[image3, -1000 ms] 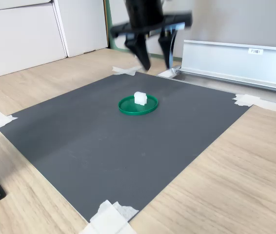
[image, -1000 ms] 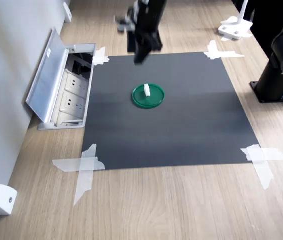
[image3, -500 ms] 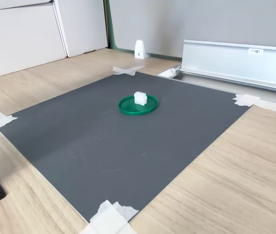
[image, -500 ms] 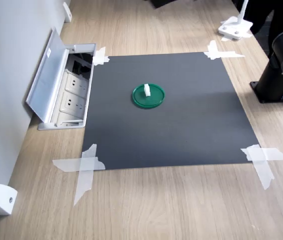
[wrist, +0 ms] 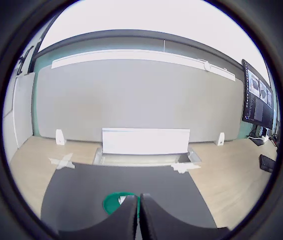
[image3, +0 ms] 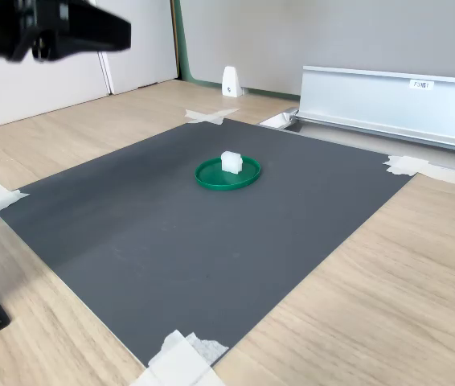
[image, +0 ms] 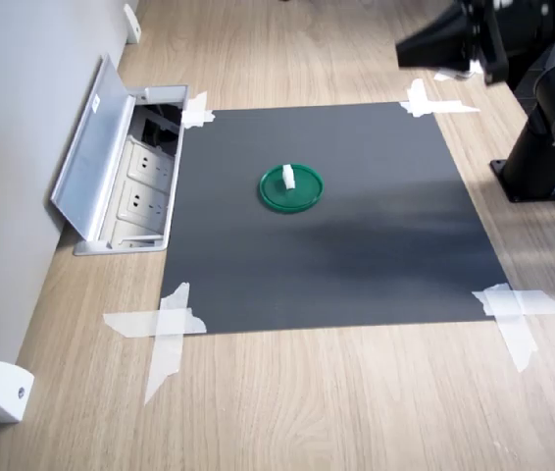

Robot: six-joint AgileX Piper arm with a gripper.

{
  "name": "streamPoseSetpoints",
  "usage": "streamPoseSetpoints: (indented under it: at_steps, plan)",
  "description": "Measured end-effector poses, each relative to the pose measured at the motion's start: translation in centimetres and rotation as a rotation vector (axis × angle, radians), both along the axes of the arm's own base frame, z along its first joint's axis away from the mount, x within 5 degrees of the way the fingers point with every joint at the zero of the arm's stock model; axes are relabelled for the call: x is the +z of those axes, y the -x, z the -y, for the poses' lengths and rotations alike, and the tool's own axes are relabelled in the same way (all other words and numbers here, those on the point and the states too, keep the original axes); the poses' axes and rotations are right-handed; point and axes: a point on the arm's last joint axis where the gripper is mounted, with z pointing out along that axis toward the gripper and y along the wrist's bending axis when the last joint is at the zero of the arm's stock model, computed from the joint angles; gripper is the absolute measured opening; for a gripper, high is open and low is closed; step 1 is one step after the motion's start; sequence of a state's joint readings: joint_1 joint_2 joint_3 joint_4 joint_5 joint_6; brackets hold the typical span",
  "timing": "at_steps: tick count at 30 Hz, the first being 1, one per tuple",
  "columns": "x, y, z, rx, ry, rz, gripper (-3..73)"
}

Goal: Grasp a white terminal and put it on the green lid.

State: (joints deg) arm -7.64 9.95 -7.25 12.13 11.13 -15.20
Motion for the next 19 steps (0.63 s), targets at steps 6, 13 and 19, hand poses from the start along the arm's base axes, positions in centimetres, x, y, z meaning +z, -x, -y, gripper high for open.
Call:
streamPoseSetpoints:
  at_steps: [6, 13, 19]
  plan:
    - [-2.1, 0.8, -0.1, 0.000, 0.016, 0.020, -0.5]
    - [-3.2, 1.2, -0.1, -0.001, 0.019, 0.049, -0.7]
    - [-3.2, 1.3, -0.1, -0.002, 0.021, 0.061, -0.7]
